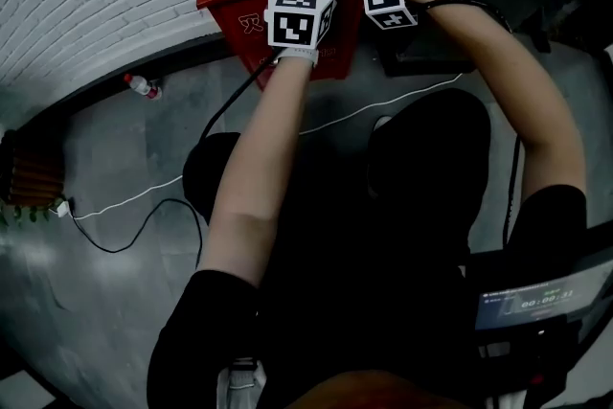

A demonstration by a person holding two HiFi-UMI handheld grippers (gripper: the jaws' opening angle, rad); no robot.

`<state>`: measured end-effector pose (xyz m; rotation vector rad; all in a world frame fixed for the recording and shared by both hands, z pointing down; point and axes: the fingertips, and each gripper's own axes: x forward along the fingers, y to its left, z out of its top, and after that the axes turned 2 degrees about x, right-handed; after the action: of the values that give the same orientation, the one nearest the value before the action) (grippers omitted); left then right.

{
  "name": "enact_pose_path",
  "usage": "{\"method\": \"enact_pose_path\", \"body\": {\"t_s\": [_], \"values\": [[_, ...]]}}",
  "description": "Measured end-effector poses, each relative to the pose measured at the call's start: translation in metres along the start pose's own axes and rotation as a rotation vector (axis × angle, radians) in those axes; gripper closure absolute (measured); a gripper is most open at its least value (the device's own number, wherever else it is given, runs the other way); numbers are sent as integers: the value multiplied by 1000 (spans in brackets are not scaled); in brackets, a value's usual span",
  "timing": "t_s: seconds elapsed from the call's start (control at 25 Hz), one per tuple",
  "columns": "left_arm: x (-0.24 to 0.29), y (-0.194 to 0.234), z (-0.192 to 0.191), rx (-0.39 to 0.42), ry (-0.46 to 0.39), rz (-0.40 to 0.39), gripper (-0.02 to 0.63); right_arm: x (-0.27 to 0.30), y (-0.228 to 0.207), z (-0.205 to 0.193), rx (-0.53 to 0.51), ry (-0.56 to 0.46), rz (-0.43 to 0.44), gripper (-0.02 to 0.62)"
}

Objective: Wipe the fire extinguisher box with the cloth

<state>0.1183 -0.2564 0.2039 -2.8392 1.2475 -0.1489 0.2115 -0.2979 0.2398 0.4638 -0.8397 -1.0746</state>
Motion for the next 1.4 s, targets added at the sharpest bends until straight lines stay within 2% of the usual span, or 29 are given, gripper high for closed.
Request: {"method": "enact_pose_path", "body": {"t_s": [0.32,0.4,0.48,0.6,0.68,0.84,0.96,1.12,1.16,1.24,1.4], "values": [[-10,-4,-4,54,14,0,606,7,36,-33,85,35,61,498],[-18,-1,0,63,7,7,606,1,28,-39,174,15,34,494],[-31,9,8,79,-11,25,606,-11,2,-39,351,-38,-19,494],[-55,21,17,83,-47,42,606,-46,-39,-22,672,-189,-97,494],[-69,20,19,61,-75,27,606,-75,-54,-3,874,-330,-103,494],[-109,34,18,52,-94,30,606,-128,-79,48,1164,-629,-88,494],[-135,36,18,65,-112,25,606,-157,-78,77,1365,-840,-38,494],[-159,24,7,30,-129,-3,606,-178,-59,93,1679,-1047,105,494],[-162,18,2,17,-132,-17,606,-181,-54,97,1732,-1082,135,492],[-166,7,-9,1,-129,-38,606,-187,-44,104,1770,-1137,153,492],[-166,-6,-41,-33,-79,-71,606,-189,-28,113,1703,-1168,105,492]]}}
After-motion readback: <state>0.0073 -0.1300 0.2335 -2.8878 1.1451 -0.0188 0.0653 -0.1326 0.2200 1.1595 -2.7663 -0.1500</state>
